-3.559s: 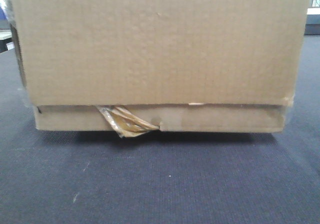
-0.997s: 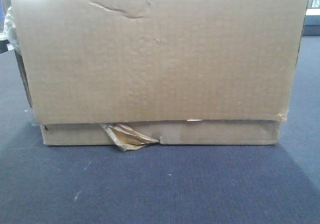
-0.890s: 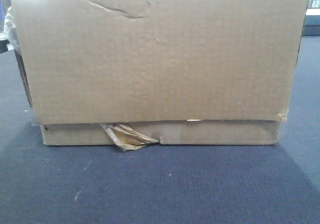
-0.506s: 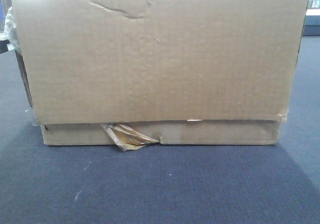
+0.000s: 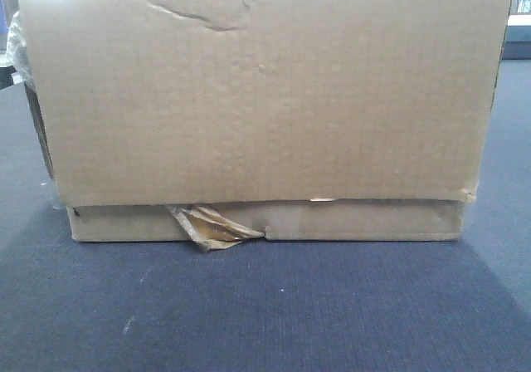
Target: Grab carton from right shelf to conveyor
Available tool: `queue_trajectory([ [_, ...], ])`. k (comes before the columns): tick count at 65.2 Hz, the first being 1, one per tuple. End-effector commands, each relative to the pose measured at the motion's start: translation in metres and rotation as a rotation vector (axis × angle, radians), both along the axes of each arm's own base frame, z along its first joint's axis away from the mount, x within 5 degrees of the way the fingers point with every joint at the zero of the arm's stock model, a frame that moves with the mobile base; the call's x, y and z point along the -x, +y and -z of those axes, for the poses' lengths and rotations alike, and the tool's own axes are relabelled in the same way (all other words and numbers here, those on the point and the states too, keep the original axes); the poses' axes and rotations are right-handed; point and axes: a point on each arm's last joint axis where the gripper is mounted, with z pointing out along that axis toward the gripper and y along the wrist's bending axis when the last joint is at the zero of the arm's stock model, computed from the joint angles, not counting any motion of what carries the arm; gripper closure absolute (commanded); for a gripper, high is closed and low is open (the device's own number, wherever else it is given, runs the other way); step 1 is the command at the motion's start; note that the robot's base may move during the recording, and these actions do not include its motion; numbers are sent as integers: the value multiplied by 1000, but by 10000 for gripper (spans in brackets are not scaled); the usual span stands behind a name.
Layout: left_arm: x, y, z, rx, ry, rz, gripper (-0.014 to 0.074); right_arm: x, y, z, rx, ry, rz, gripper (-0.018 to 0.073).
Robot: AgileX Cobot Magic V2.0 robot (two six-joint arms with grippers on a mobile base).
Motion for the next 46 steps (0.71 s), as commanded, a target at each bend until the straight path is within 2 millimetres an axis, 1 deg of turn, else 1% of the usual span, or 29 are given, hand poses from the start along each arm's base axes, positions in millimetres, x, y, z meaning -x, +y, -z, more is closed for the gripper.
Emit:
queue_trajectory([
  [1,-2,0,18,-3,-32,-5,613,1,-1,-1,10,-25,10,627],
  [5,-4,1,30,-3,-34,-6,613,1,-1,-1,10,-25,10,627],
  [9,-4,1,27,-5,-70,-7,613,1,-1,-1,10,-25,10,627],
  [11,-4,1,30,-2,-42,-6,613,1,-1,-1,10,-25,10,627],
  [17,-4,1,30,-1,-35,-6,613,1,-1,-1,10,-25,10,627],
  [46,-4,1,29,-2,-51,-6,613,1,-1,-1,10,-25,10,627],
])
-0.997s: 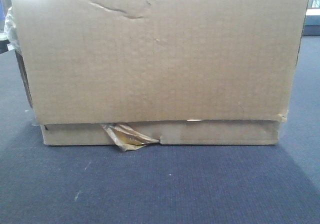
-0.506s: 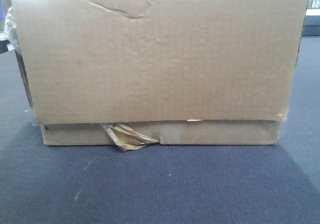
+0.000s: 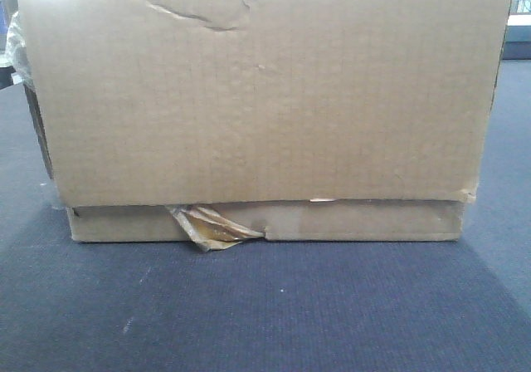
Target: Grab carton from right shelf to conveyor
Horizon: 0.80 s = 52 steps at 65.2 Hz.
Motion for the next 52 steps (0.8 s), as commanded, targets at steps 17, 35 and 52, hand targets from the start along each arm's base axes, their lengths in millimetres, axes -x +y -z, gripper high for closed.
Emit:
queue_trajectory([
  [17,1,0,-4,0,-36,-3,613,1,-1,-1,10,-24,10,627],
  [35,1,0,-4,0,-36,-3,613,0,-1,-1,18,-38,15,627],
  [52,1,0,-4,0,-36,-3,613,-10,0,10,63,-58,109,627],
])
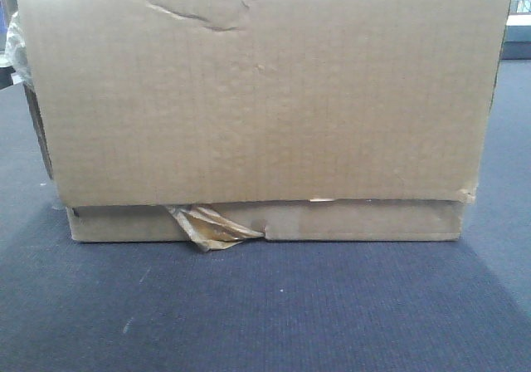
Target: Grab carton from right shelf to conveyor
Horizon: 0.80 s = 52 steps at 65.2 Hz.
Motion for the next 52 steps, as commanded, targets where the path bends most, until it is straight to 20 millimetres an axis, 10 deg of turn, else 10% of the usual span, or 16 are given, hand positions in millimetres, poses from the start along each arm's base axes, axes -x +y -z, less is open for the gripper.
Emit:
queue_trajectory([
  [1,1,0,-3,0,-34,-3,613,-7,0,8,22,-29,36,627],
  [26,1,0,-3,0,-34,-3,613,-28,-2,82,-22,19,78,627],
  [52,1,0,-3,0,-34,-3,613,-28,-2,84,-13,39,78,627],
])
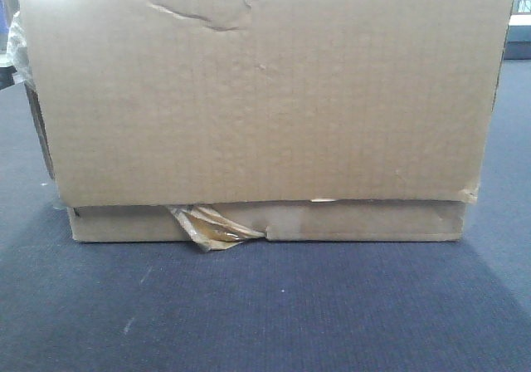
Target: Grab carton from right shelf to conveyor
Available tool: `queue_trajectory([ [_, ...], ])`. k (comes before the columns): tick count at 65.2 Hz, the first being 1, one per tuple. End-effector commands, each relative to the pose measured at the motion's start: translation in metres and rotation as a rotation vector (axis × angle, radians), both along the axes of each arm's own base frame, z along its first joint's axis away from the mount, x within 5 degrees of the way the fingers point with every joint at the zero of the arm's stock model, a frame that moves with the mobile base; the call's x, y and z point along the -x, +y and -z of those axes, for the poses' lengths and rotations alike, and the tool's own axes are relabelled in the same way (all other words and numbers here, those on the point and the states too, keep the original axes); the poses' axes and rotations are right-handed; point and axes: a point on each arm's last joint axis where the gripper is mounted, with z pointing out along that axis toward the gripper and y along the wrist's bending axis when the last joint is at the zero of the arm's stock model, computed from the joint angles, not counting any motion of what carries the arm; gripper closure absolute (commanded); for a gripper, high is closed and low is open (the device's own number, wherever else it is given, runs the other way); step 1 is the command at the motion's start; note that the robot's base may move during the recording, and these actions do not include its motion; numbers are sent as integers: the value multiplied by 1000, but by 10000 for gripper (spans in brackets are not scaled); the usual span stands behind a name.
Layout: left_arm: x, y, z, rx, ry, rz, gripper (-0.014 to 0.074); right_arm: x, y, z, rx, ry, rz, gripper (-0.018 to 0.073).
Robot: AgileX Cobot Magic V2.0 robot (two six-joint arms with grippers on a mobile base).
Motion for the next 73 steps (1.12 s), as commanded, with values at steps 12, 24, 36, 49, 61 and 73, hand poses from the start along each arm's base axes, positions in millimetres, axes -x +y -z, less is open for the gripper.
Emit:
queue_trajectory([
  [12,1,0,-3,0,-29,-3,613,0,0,-2,7,-27,8,627],
  [24,1,0,-3,0,-29,-3,613,0,0,-2,7,-27,8,627],
  [36,1,0,-3,0,-29,-3,613,0,0,-2,7,-27,8,627],
  [49,1,0,-3,0,-29,-3,613,0,0,-2,7,-27,8,627],
  [61,1,0,-3,0,-29,-3,613,0,0,-2,7,-27,8,627],
  [73,1,0,-3,0,-29,-3,613,0,0,-2,7,-27,8,627],
])
